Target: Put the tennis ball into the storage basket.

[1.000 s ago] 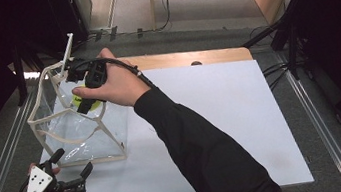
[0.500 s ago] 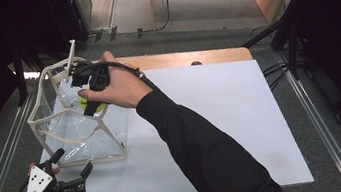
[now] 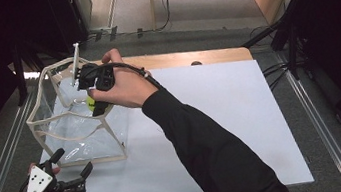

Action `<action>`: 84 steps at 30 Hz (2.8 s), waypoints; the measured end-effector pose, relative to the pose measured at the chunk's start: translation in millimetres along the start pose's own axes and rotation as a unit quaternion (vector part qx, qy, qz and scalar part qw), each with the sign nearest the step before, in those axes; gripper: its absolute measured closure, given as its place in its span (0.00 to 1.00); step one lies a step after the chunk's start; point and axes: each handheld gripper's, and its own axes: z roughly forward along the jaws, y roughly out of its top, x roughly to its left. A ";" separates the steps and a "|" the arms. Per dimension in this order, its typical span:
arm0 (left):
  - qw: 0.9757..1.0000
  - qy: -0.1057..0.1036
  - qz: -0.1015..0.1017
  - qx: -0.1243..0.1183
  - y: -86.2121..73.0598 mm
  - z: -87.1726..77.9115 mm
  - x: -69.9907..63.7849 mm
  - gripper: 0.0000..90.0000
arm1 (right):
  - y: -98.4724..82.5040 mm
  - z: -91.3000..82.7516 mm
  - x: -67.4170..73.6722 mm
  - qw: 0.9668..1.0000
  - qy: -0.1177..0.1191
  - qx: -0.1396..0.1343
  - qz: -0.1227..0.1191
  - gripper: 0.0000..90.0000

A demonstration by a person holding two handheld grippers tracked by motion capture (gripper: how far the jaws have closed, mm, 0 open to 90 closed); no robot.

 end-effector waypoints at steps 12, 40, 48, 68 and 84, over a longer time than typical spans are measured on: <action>1.000 0.000 0.001 0.002 -0.1 0.1 -0.1 0.00 | -5.7 -16.1 3.2 0.999 -0.011 -0.032 0.011 0.09; 1.000 0.000 0.003 0.002 -0.1 0.8 -0.7 0.00 | -60.0 -22.6 10.1 0.998 -0.026 -0.045 0.041 0.00; 1.000 0.001 0.003 0.003 -0.1 0.8 -0.9 0.00 | -75.4 -9.3 13.6 0.998 -0.019 -0.045 0.044 0.00; 1.000 0.001 0.005 0.004 0.1 0.6 -1.1 0.00 | -112.6 13.3 26.9 0.996 -0.017 -0.060 0.060 0.00; 1.000 0.001 0.005 0.002 -0.1 0.9 -1.5 0.00 | -158.7 28.6 34.2 0.992 -0.031 -0.089 0.088 0.00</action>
